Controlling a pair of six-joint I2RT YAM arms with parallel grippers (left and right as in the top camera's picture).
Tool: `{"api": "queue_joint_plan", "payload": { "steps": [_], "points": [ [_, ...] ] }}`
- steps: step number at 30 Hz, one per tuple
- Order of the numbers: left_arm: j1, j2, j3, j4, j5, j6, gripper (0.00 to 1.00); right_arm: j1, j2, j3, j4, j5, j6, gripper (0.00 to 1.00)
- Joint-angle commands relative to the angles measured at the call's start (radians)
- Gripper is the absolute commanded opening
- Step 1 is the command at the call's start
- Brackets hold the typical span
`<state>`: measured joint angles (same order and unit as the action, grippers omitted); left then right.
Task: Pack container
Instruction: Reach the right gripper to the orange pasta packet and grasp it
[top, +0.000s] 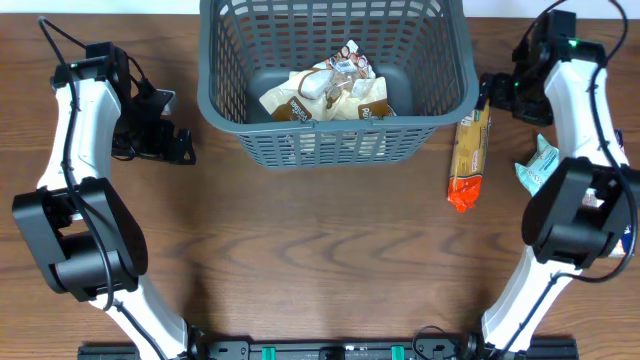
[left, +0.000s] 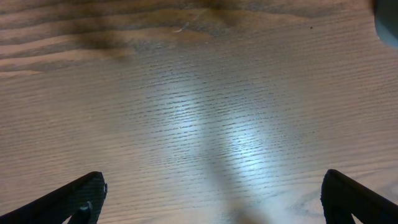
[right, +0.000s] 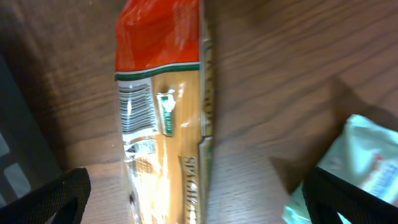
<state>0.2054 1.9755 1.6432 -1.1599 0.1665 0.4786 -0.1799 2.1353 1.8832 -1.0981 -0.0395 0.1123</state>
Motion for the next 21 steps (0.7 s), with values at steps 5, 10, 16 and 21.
{"api": "queue_joint_plan", "payload": {
  "steps": [5,10,16,21],
  "points": [
    [-0.002,-0.001,-0.002,-0.002,0.01,0.018,0.99,0.061,0.027,-0.017,0.007,-0.014,0.055,0.99],
    [-0.002,-0.001,-0.002,-0.002,0.009,0.018,0.99,0.07,0.027,-0.071,0.013,-0.013,0.068,0.99],
    [-0.002,-0.001,-0.002,-0.002,0.01,0.018,0.99,0.068,0.027,-0.17,0.06,-0.014,0.07,0.99],
    [-0.002,-0.001,-0.002,-0.002,0.009,0.018,0.99,0.068,0.027,-0.263,0.136,-0.014,0.075,0.99]
  ]
}}
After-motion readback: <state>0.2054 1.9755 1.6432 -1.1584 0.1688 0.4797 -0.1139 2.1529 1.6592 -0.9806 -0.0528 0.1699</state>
